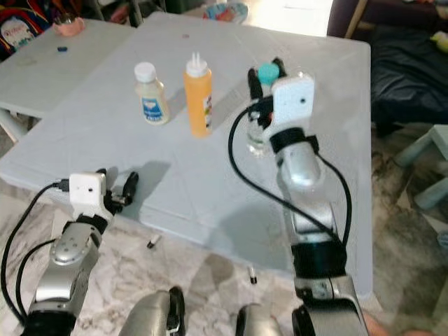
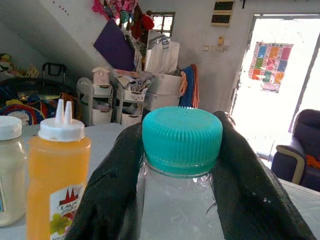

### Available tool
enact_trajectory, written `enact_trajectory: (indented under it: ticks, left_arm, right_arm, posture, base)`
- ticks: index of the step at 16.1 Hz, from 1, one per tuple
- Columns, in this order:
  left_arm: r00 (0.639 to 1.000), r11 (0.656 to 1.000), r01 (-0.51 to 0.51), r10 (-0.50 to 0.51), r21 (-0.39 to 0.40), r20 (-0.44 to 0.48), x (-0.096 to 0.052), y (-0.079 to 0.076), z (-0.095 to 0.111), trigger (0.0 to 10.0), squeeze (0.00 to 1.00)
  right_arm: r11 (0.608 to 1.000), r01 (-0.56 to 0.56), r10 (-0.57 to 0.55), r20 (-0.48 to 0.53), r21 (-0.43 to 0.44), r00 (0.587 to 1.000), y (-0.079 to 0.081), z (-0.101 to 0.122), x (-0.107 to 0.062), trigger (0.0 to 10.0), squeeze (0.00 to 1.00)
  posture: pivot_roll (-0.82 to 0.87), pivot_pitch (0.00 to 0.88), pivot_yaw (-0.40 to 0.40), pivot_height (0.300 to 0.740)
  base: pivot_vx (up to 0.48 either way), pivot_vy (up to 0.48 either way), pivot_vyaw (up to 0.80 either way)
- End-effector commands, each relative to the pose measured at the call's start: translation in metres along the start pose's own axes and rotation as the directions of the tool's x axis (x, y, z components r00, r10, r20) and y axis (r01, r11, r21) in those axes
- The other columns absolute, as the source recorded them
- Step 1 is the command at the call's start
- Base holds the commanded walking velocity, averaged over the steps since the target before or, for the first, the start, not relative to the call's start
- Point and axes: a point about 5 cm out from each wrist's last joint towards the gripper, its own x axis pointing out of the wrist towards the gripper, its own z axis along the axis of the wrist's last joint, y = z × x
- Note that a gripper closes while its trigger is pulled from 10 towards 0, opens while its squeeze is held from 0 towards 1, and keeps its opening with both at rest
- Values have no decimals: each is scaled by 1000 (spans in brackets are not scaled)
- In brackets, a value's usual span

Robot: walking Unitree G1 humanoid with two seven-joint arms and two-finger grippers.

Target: Restocking fridge

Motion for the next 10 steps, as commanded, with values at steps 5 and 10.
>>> enact_trajectory:
  ticks: [5, 10]
  left_arm:
    - [999, 1000, -4, 3, -29, -43, -1, -2, -7, 10000, 0]
    - [999, 999, 3, -4, -39, -36, 3, -4, -6, 10000, 0]
  right_arm:
    - [999, 27, -24, -128, 18, 991, 10, -24, -17, 10000, 0]
    - [998, 66, -68, -132, -18, 989, 4, -22, -17, 10000, 0]
  posture:
    - [39, 114, 34, 740]
    - [30, 109, 27, 740]
  base:
    - [0, 472, 0]
    - [0, 469, 0]
